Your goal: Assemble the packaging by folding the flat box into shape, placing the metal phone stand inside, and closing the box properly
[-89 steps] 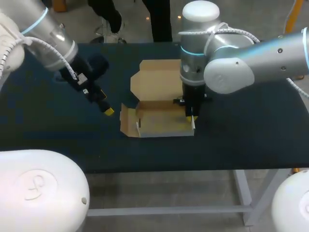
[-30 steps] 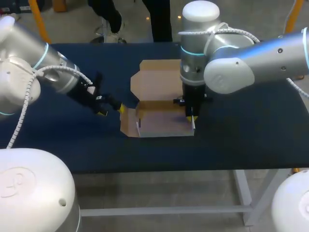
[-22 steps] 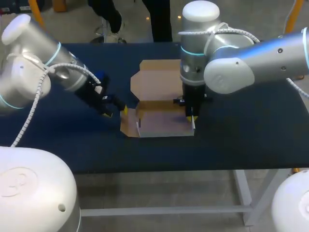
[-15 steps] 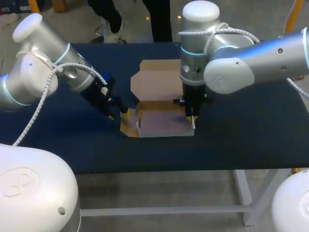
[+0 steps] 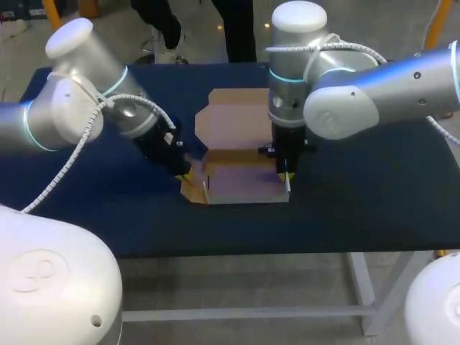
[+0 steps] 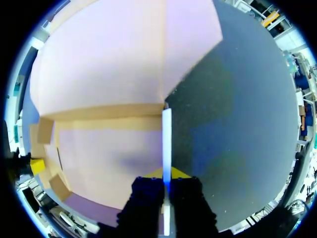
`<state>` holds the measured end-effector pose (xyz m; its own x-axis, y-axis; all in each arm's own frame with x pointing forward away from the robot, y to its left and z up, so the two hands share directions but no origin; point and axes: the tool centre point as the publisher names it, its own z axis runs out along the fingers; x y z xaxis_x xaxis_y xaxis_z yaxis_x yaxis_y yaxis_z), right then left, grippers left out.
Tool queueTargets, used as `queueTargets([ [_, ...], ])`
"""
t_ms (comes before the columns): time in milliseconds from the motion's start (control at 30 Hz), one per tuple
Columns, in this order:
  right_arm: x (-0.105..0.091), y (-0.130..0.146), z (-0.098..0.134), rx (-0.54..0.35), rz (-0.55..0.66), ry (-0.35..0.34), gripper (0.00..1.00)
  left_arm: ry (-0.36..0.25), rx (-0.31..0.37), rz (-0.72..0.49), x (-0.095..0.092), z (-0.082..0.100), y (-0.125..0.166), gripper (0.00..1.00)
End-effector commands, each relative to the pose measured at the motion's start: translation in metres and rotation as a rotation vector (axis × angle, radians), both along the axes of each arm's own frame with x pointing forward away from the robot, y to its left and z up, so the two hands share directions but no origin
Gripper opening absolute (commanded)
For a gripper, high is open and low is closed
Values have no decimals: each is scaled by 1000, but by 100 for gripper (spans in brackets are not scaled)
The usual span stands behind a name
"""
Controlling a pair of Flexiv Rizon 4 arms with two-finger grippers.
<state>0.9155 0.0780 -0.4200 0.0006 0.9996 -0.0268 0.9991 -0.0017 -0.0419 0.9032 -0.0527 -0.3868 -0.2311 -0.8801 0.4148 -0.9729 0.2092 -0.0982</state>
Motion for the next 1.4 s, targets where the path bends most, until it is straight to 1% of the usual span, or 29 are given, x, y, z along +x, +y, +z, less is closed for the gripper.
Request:
queueTargets([
  [33, 0, 0, 0, 1, 1, 1, 0, -16, 96, 34, -2, 11, -9, 0],
  [233, 0, 0, 0, 1, 1, 1, 0, -23, 205, 100, -1, 15, -16, 0],
  [300, 0, 0, 0, 1, 1, 1, 0, -20, 219, 108, -1, 16, -19, 0],
  [500, 0, 0, 0, 1, 1, 1, 0, -38, 299, 158, 1, 20, -30, 0],
  [600, 0, 0, 0, 1, 1, 1, 0, -46, 317, 171, 1, 22, -35, 0],
  [700, 0, 0, 0, 1, 1, 1, 0, -50, 316, 174, 0, 24, -38, 0],
  [867, 0, 0, 0, 1, 1, 1, 0, -60, 293, 173, -2, 25, -40, 0],
  [933, 0, 0, 0, 1, 1, 1, 0, -50, 256, 154, -4, 26, -40, 0],
  [967, 0, 0, 0, 1, 1, 1, 0, -50, 256, 154, -5, 26, -40, 0],
  [1000, 0, 0, 0, 1, 1, 1, 0, -47, 228, 141, -5, 28, -40, 1],
  [1033, 0, 0, 0, 1, 1, 1, 0, -45, 218, 139, -6, 29, -39, 6],
  [1067, 0, 0, 0, 1, 1, 1, 0, -50, 217, 142, -8, 30, -38, 17],
  [1100, 0, 0, 0, 1, 1, 1, 0, -52, 204, 138, -8, 31, -37, 23],
  [1133, 0, 0, 0, 1, 1, 1, 0, -53, 184, 133, -10, 35, -35, 33],
  [1167, 0, 0, 0, 1, 1, 1, 0, -55, 179, 132, -11, 36, -34, 37],
  [1200, 0, 0, 0, 1, 1, 1, 0, -58, 164, 132, -12, 40, -30, 46],
  [1300, 0, 0, 0, 1, 1, 1, 0, -68, 125, 132, -17, 48, -20, 60],
  [1333, 0, 0, 0, 1, 1, 1, 0, -69, 112, 134, -18, 50, -16, 63],
  [1367, 0, 0, 0, 1, 1, 1, 0, -68, 102, 135, -19, 52, -12, 64],
  [1400, 0, 0, 0, 1, 1, 1, 0, -66, 75, 132, -21, 55, -6, 66],
])
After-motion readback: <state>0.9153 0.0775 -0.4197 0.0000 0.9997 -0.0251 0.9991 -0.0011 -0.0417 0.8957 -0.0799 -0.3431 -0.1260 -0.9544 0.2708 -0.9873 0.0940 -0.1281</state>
